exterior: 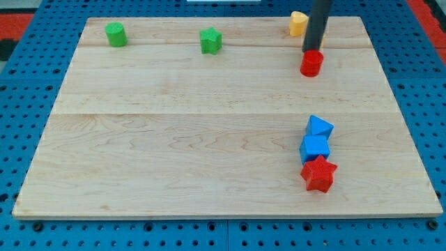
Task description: Move red circle to bottom right of green star
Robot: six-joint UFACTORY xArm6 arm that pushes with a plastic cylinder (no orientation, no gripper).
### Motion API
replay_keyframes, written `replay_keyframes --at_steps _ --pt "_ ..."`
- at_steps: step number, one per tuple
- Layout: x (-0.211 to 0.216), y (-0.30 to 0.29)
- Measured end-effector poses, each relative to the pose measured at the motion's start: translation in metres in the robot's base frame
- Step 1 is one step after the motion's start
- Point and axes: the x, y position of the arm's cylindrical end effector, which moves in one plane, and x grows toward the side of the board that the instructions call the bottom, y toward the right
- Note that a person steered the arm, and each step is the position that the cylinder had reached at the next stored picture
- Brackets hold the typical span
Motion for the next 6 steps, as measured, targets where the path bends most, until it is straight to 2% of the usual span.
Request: replay_keyframes --at_steps 1,2,3,4,5,6 --pt "0.019 0.008" --pt "0.059 0.008" --pt "0.085 0.069" --pt "0.099 0.026" --pt "0.098 -0.087" --pt "0.086 -0.174"
